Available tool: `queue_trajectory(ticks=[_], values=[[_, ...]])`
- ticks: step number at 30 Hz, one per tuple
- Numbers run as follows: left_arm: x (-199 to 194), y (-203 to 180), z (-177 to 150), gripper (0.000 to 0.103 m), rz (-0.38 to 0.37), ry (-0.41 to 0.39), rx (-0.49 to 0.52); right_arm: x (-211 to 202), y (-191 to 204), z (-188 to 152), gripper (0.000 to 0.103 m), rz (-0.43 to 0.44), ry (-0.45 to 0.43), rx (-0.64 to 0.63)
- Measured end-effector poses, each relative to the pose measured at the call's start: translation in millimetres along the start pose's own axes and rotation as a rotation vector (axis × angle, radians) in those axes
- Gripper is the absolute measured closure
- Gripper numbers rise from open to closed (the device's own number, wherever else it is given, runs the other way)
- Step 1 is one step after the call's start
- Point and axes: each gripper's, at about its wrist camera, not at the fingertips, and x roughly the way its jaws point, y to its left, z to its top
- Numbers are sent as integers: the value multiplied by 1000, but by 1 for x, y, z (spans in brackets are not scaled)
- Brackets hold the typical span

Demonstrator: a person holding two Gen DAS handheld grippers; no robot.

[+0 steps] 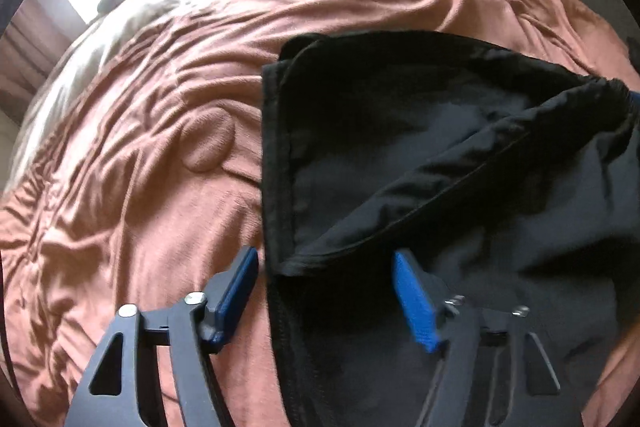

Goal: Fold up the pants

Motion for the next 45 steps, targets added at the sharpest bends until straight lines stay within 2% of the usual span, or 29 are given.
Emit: queue_trajectory(ticks=[1, 3, 4, 5, 7, 10, 16, 23, 27, 33, 39, 42, 44, 45], values=[[0, -1, 0, 54, -3, -3, 13, 2, 0, 0, 62, -14, 8, -8], [1, -1, -1, 73, -11, -3, 21, 4, 1, -1, 78, -28, 17, -18], [1, -1, 0, 78, -19, -2, 23, 4, 2, -2, 85, -13, 18, -19], [1, -2, 0, 87, -21, -1, 29, 3, 3, -1, 87, -8, 18, -21], [-4, -4, 0, 90, -10, -14, 49, -1, 5, -1, 92, -24, 0, -34], [-19, -1, 5, 93, -6, -49, 35, -9, 0, 1, 99, -3, -30, -5], [-47, 16, 27, 93, -35, -96, -49, -16, -12, -1, 100, 42, -72, 52], [-58, 17, 60, 95, -9, -135, -84, -21, -25, -1, 101, 63, -114, 101], [-47, 15, 80, 95, 17, -134, -85, -19, -32, -1, 101, 72, -127, 138], [-20, 15, 106, 95, 16, -118, -110, -14, -39, 0, 101, 68, -149, 180], [13, 14, 119, 95, 29, -83, -134, -2, -44, 0, 101, 42, -141, 220], [26, 16, 123, 95, 79, -71, -164, 1, -44, 3, 100, 27, -130, 249], [28, 21, 123, 91, 81, -68, -195, -1, -44, 5, 93, 30, -128, 250], [29, 24, 123, 77, 74, -62, -216, -2, -46, 5, 76, 37, -126, 255]])
